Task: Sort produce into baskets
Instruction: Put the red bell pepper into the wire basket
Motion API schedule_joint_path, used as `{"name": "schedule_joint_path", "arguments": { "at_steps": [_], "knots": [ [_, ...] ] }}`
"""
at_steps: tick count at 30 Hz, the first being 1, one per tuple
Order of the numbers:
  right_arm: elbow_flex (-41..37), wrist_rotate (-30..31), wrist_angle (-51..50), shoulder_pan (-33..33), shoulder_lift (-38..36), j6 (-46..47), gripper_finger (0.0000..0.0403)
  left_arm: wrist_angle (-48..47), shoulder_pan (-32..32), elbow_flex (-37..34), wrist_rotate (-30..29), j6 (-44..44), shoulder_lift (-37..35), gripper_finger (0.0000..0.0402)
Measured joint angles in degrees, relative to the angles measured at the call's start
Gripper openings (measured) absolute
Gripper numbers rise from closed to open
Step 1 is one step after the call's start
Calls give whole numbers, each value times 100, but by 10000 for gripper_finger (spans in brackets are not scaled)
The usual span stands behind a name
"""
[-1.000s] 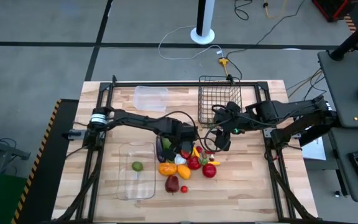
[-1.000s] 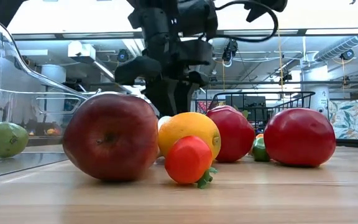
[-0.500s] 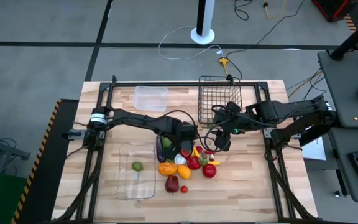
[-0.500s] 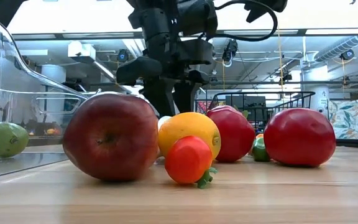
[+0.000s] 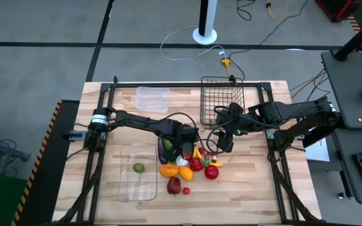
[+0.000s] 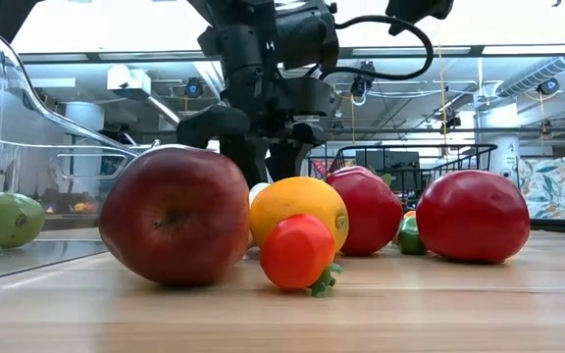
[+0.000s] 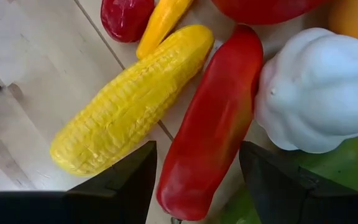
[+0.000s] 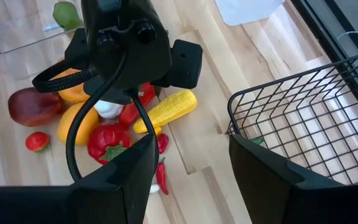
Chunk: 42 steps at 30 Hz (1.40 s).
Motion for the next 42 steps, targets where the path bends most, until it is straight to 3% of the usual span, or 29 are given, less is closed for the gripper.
{"name": "schedule_joint_path", "arguments": {
  "at_steps": [22,27,33,42],
  "knots": [
    [0,6,-3,0,0,0,199,122,-22,-43,200,10,474,206],
    [0,7,0,0,0,-40,199,118,-24,-38,190,54,411,181],
    [0,7,-1,0,0,-38,199,117,-24,64,177,74,391,116],
    [0,7,0,0,0,-26,199,-184,-24,113,178,77,-157,111]
  ]
}}
